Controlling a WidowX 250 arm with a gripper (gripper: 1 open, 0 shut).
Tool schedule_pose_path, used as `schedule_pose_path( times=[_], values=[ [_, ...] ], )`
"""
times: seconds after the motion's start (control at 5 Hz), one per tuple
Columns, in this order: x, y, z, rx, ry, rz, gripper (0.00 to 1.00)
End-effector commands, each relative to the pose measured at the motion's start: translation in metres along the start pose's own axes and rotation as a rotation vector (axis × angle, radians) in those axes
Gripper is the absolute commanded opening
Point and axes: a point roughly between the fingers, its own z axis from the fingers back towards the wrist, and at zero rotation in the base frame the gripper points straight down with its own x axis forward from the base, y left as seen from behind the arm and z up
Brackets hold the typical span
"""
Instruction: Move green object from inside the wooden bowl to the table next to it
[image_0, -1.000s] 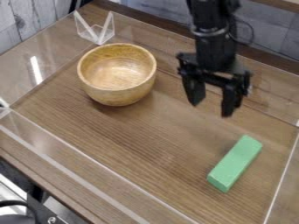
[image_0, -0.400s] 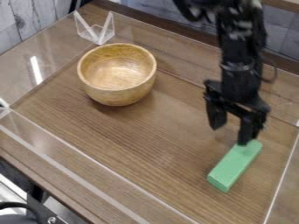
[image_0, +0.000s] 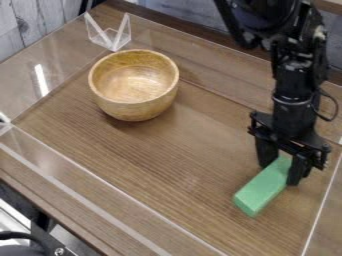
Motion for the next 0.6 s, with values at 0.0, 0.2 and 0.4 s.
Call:
schedule_pose_path(
  times=[0.0,0.2,0.4],
  values=[
    [-0.003,-0.005,0.019,-0.002,-0.038,0.013,0.00],
    [-0.012,-0.007,0.032,-0.002,-0.051,0.026,0.00],
    [-0.011,-0.003,0.046,-0.001,-0.064,0.036,0.00]
  ],
)
